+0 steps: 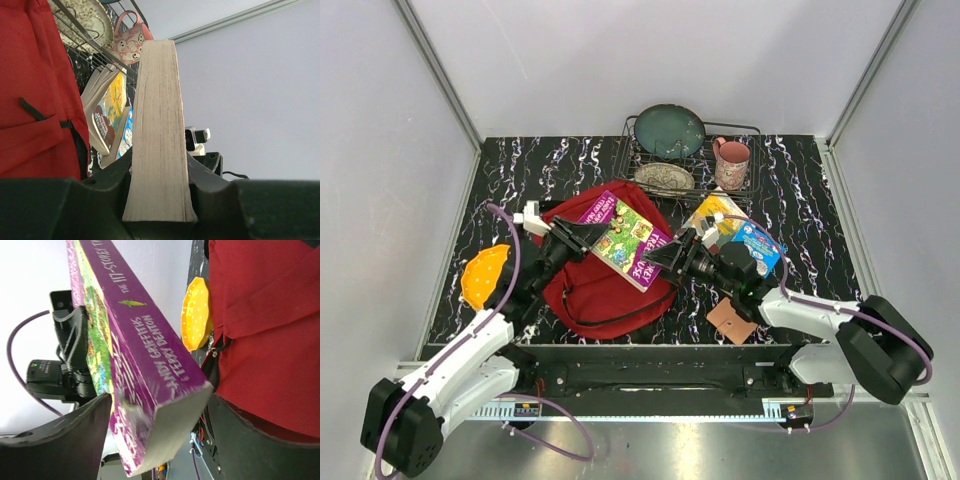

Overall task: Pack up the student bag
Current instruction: Pick up the book from the center of the board, then place the book in the student bag.

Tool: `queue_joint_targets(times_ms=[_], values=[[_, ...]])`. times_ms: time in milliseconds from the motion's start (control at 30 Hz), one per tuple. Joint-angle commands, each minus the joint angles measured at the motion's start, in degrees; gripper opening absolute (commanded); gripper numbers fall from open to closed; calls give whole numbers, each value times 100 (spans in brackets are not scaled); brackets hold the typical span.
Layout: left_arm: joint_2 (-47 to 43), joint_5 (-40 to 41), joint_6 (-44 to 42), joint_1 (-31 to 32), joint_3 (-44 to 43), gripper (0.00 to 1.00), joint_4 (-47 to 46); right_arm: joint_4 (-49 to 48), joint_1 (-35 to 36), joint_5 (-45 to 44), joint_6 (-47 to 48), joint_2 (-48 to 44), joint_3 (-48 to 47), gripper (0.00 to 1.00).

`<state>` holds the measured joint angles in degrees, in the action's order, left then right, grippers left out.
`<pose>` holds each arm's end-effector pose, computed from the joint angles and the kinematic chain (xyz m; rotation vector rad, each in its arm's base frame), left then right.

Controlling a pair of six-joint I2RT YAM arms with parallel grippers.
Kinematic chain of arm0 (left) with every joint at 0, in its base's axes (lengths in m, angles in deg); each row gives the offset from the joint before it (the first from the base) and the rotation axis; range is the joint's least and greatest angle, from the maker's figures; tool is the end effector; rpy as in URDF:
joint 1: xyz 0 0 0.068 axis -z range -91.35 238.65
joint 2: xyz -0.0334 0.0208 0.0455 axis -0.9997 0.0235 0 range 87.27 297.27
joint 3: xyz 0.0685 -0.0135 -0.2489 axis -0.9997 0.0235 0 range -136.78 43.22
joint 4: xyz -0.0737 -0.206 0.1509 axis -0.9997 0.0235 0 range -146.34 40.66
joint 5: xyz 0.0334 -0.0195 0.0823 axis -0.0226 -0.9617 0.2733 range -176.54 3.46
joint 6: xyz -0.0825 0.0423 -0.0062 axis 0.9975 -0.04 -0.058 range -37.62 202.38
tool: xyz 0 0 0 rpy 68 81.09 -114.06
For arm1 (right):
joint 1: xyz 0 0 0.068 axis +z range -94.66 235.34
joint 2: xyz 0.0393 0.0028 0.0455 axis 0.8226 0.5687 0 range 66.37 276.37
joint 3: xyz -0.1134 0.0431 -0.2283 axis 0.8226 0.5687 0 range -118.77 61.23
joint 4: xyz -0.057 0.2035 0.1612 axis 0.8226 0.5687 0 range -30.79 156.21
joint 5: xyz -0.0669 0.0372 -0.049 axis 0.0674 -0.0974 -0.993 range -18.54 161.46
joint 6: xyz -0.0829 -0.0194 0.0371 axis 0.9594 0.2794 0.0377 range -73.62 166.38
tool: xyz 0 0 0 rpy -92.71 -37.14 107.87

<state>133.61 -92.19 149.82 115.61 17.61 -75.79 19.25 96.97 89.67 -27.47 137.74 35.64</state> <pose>0.2279 -0.1251 0.2579 -0.5313 1.6873 -1.3267 0.2144 0.2256 0.1970 0.2755 1.9929 1.6910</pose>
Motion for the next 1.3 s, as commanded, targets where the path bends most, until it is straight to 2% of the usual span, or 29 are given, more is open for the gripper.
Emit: queue_joint_targets(times_ms=[0, 100, 133, 200, 233, 300, 333, 367, 400, 433, 500, 533, 567, 633, 667, 767, 833, 867, 900, 1000, 1100, 1267], values=[[-99, -138, 454, 11, 90, 0, -1334, -1285, 118, -389, -60, 245, -237, 69], [-170, -68, 481, 11, 170, 0, -1299, -1540, 197, -442, -86, 333, -272, 52], [-205, -42, 481, 2, 205, 0, -1299, -1593, 275, -468, -130, 351, -280, 42], [-231, 37, 489, 11, 240, 0, -1264, -1672, 346, -564, -121, 342, -272, 33], [-223, 38, 481, 2, 249, 0, -1273, -1655, 381, -600, -148, 342, -263, 20], [-197, -6, 428, 11, 240, 0, -1211, -1602, 408, -609, -139, 316, -280, 9], [-170, -41, 393, 11, 223, 11, -1194, -1567, 408, -609, -130, 298, -289, 0], [-135, -181, 236, 2, 144, 25, -1133, -1463, 408, -678, -95, 150, -281, 0], [-91, -269, 78, 11, 48, 61, -1010, -1331, 408, -784, 44, 18, -246, 0], [-65, -348, -150, 11, -110, 74, -348, -1069, 408, -933, 132, -166, -219, 0], [110, -551, -1247, 11, -856, 90, 691, 545, 416, -1634, 709, -973, -411, 0], [172, -560, -1703, 20, -1093, 95, 1610, 1221, 408, -1950, 853, -1289, -508, 0], [216, -656, -2447, 20, -1409, 98, 1923, 2463, 416, -2702, 950, -1876, -587, 0], [348, -770, -3032, 20, -1596, 99, 2704, 3587, 408, -3514, 916, -2424, -737, 0], [392, -1032, -3435, 20, -1649, 99, 2822, 4541, 416, -4240, 855, -2914, -746, 0], [603, -1472, -3903, 151, -1614, 99, 3069, 5592, 399, -4992, 661, -3610, -720, 0], [823, -1238, -4141, 633, -1702, 99, 3488, 6112, 408, -5231, 486, -3797, -807, 0], [893, -741, -4430, 887, -1815, 99, 3630, 6637, 408, -5449, 389, -3919, -851, 0], [1068, -457, -4554, 1386, -1895, 99, 3797, 6877, 399, -5547, 223, -3964, -921, 0], [1524, 204, -5003, 2126, -2211, 99, 4290, 7450, 408, -5768, 99, -4149, -1001, 0], [1920, 520, -5398, 2584, -2536, 99, 4659, 7731, 407, -5856, -7, -4394, -993, 0], [2133, 793, -5794, 2858, -2721, 99, 4897, 8013, 408, -5865, -130, -4842, -896, 0]])
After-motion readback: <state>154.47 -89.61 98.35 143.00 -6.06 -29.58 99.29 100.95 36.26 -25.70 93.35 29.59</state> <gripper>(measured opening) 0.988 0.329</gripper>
